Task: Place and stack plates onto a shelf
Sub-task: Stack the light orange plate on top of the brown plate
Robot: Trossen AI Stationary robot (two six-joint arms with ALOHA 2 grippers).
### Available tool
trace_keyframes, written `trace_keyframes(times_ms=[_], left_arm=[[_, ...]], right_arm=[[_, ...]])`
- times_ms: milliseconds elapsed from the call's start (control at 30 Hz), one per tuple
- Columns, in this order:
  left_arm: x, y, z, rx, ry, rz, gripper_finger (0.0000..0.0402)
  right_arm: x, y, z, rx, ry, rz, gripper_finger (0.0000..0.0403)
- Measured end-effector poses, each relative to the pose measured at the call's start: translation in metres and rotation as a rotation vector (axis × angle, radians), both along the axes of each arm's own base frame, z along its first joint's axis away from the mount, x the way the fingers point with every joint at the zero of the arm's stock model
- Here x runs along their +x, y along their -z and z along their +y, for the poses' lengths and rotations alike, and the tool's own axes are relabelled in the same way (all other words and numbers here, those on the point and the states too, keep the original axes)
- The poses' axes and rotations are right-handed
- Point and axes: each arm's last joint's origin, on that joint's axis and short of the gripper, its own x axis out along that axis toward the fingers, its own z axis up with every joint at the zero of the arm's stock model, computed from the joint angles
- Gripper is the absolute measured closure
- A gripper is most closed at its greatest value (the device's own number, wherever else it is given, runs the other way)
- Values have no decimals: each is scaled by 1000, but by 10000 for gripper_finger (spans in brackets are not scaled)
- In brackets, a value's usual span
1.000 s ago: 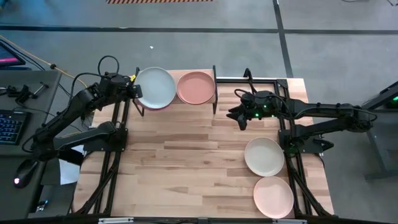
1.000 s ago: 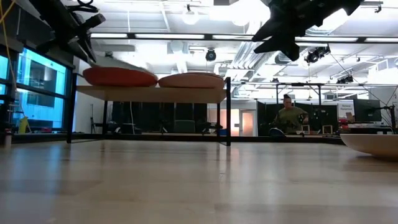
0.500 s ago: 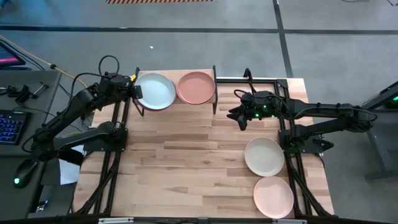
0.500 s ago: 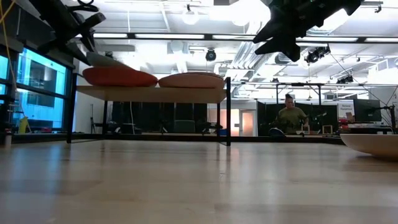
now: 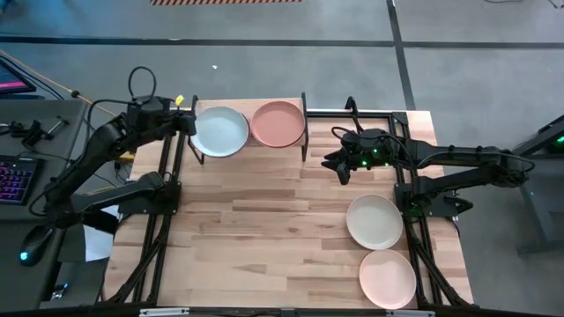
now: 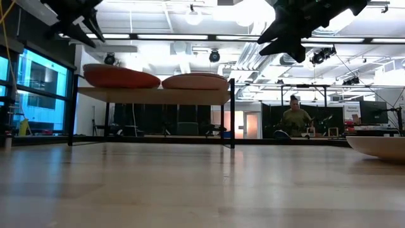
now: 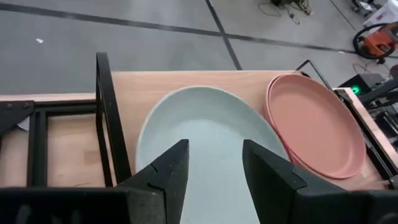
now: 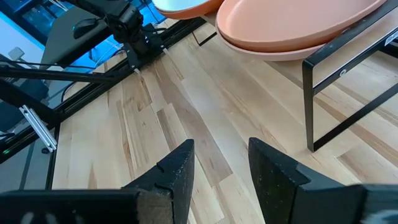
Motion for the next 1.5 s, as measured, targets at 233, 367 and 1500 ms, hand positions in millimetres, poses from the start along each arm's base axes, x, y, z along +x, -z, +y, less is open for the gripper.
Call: trace_keyframes(times_ms=[233,367,1500], left_arm=[[-1,-6,-2,9,23,-7,261],[2,-8,-5,3,171,-31,263],[69,32,-47,365,705,-521,401]], right_arm=[[0,0,0,2,1,0,269],[0,0,0,2,1,-2,269],[8,-33,2,88,-90,-357,269]])
